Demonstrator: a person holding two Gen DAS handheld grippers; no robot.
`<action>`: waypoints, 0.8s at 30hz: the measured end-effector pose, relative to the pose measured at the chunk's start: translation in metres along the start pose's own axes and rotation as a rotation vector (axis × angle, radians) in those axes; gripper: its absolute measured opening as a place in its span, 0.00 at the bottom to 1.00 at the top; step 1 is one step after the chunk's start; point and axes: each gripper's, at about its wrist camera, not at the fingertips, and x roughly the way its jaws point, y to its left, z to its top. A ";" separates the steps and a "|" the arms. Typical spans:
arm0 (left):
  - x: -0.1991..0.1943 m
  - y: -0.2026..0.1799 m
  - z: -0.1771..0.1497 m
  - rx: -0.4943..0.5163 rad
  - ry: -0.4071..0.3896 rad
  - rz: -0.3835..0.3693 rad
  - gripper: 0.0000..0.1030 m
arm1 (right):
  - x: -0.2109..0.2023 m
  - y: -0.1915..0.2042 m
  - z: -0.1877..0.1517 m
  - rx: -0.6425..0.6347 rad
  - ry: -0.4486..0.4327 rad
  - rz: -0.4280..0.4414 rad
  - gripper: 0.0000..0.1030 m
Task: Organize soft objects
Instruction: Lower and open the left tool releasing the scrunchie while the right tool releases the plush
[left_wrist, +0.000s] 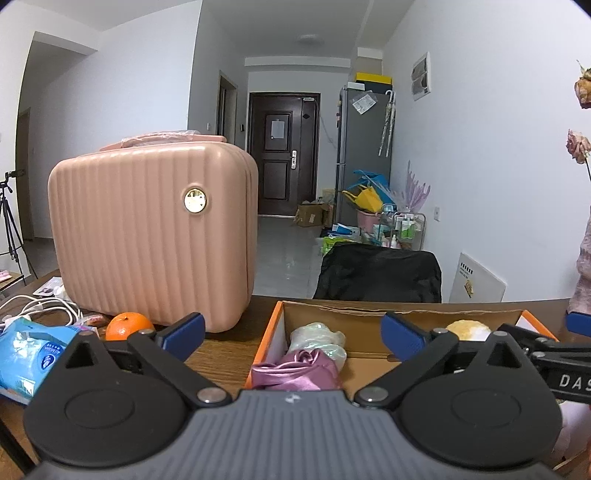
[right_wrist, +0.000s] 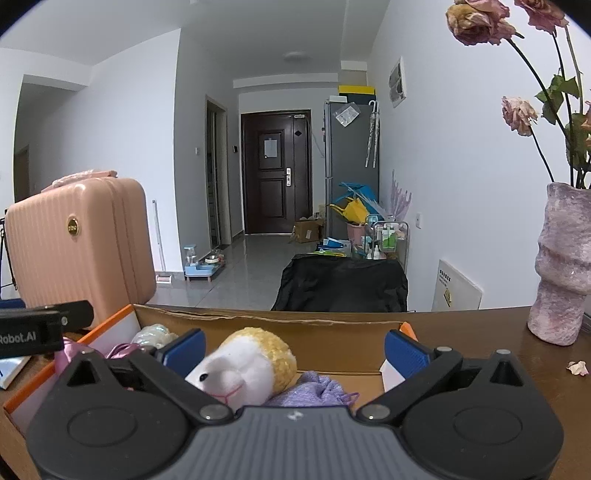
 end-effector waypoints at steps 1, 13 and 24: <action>0.001 0.000 0.000 -0.001 0.004 0.004 1.00 | 0.000 0.000 0.000 0.001 0.000 -0.002 1.00; -0.002 0.001 -0.002 -0.012 0.006 0.014 1.00 | -0.007 0.001 -0.003 -0.002 -0.013 0.001 1.00; -0.019 0.004 -0.006 -0.024 -0.019 0.020 1.00 | -0.028 -0.001 -0.008 -0.003 -0.040 0.007 1.00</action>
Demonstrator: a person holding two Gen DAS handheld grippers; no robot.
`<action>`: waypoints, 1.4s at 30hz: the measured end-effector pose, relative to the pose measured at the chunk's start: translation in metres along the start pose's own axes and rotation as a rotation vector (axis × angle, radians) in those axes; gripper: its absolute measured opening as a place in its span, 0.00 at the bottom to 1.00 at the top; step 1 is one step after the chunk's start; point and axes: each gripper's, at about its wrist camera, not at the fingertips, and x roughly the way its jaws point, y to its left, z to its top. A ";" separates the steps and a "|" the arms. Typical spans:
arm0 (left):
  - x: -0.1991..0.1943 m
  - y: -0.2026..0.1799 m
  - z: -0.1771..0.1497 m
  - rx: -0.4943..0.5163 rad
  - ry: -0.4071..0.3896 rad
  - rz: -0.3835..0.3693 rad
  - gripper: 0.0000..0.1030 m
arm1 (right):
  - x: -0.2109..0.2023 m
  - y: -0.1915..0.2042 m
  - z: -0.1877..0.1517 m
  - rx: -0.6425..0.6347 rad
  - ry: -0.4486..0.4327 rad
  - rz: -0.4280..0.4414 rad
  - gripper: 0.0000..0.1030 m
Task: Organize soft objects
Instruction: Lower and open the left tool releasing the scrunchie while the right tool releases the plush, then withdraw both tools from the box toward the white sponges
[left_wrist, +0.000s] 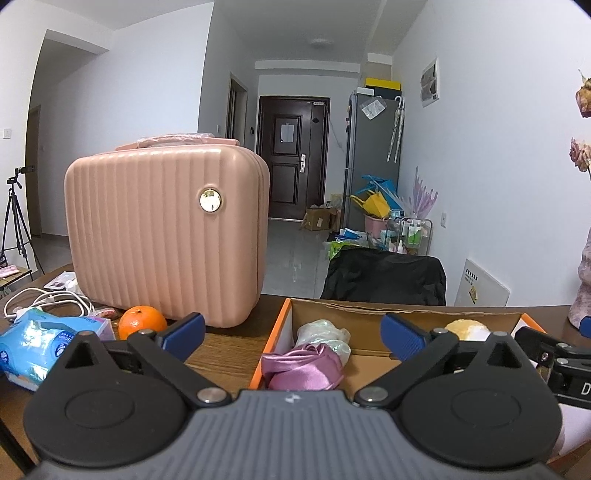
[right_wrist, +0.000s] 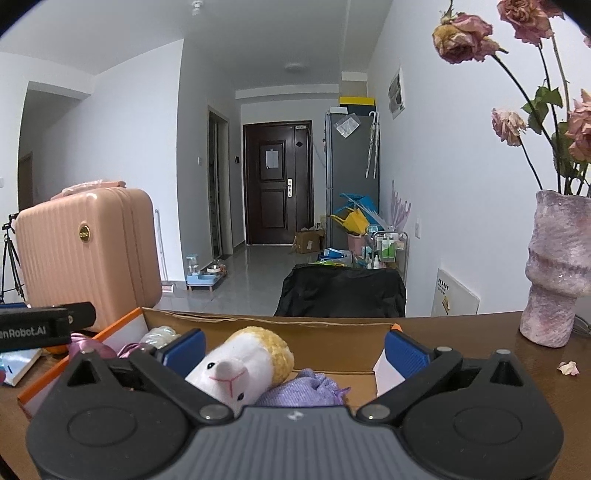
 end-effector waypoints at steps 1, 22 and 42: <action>-0.002 0.000 -0.001 -0.001 -0.002 0.000 1.00 | -0.002 0.000 -0.001 -0.001 0.000 0.001 1.00; -0.056 0.008 -0.026 0.024 0.007 -0.019 1.00 | -0.067 -0.001 -0.025 -0.029 -0.019 0.036 1.00; -0.128 0.023 -0.061 0.085 0.059 -0.084 1.00 | -0.142 0.000 -0.064 -0.051 0.024 0.062 1.00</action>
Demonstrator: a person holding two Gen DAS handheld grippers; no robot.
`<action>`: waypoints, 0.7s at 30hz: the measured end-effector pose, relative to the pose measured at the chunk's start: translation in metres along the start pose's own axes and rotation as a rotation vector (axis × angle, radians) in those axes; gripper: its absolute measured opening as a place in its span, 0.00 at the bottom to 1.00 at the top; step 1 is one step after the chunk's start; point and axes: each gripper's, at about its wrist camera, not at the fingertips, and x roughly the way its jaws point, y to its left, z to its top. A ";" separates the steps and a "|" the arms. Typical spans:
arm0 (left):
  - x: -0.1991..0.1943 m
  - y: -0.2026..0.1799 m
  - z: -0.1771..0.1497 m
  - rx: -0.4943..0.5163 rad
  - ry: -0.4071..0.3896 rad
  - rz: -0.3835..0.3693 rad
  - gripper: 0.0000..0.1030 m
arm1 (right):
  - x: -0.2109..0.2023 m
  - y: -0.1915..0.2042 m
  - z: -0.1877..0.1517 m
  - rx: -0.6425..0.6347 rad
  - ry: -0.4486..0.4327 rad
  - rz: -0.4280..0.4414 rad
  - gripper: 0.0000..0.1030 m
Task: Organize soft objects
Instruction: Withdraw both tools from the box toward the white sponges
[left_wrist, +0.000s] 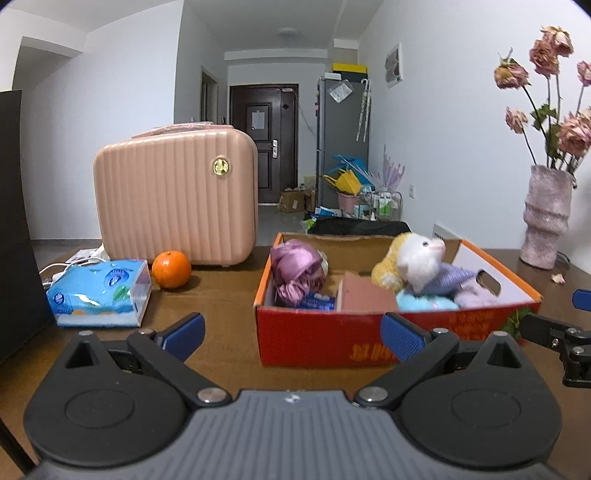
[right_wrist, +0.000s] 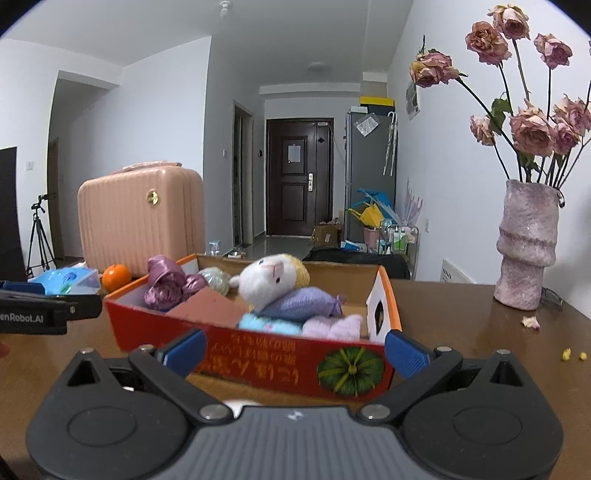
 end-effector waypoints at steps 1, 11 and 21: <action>-0.003 0.000 -0.003 0.006 0.007 -0.004 1.00 | -0.004 0.001 -0.003 -0.004 0.003 -0.001 1.00; -0.036 0.007 -0.028 0.053 0.038 -0.033 1.00 | -0.037 0.012 -0.025 -0.033 0.038 -0.003 1.00; -0.058 0.026 -0.038 0.032 0.045 -0.022 1.00 | -0.056 0.027 -0.040 -0.073 0.077 -0.024 1.00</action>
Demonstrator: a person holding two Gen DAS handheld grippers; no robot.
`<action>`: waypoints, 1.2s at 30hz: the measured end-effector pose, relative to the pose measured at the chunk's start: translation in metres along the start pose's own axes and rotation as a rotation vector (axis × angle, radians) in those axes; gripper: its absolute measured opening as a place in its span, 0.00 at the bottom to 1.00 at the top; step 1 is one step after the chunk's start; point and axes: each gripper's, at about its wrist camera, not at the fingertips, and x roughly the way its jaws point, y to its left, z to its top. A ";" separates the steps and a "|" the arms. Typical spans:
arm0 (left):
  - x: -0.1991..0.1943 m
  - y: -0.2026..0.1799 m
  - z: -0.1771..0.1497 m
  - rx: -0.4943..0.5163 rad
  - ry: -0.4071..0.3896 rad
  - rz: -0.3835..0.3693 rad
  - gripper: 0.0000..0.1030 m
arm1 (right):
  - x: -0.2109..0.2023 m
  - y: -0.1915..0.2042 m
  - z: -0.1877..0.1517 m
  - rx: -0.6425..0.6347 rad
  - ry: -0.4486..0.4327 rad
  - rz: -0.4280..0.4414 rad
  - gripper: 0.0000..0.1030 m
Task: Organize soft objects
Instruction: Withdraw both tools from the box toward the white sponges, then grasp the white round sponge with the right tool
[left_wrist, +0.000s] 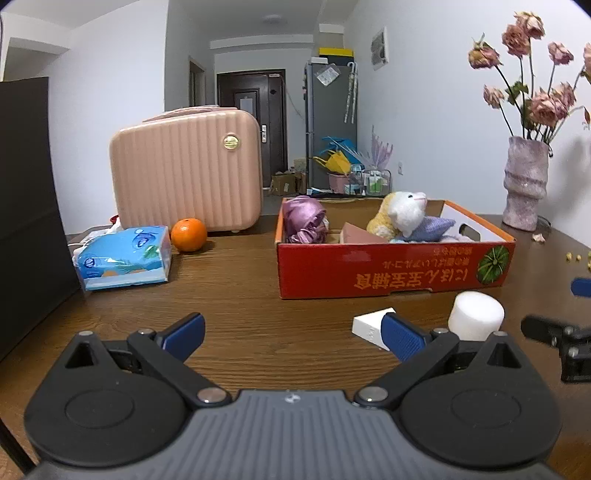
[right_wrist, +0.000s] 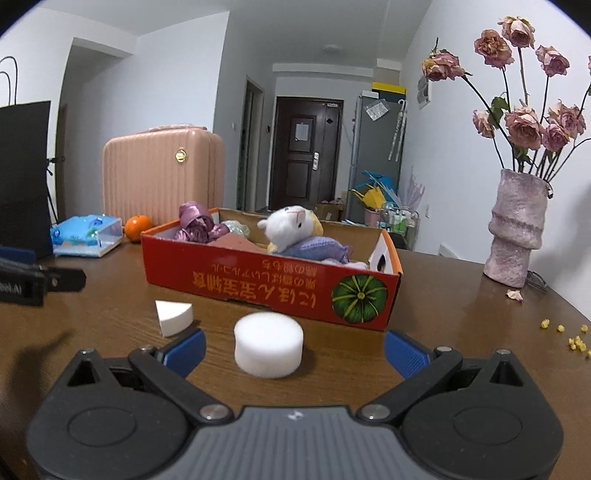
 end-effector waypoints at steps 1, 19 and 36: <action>-0.001 0.001 0.001 -0.006 -0.004 0.000 1.00 | 0.000 0.001 -0.001 -0.003 0.003 -0.008 1.00; 0.003 0.000 0.000 0.004 0.022 -0.021 1.00 | 0.062 0.017 0.011 0.042 0.142 0.015 0.93; 0.010 0.003 -0.001 -0.008 0.056 -0.022 1.00 | 0.081 0.016 0.014 0.074 0.182 0.029 0.50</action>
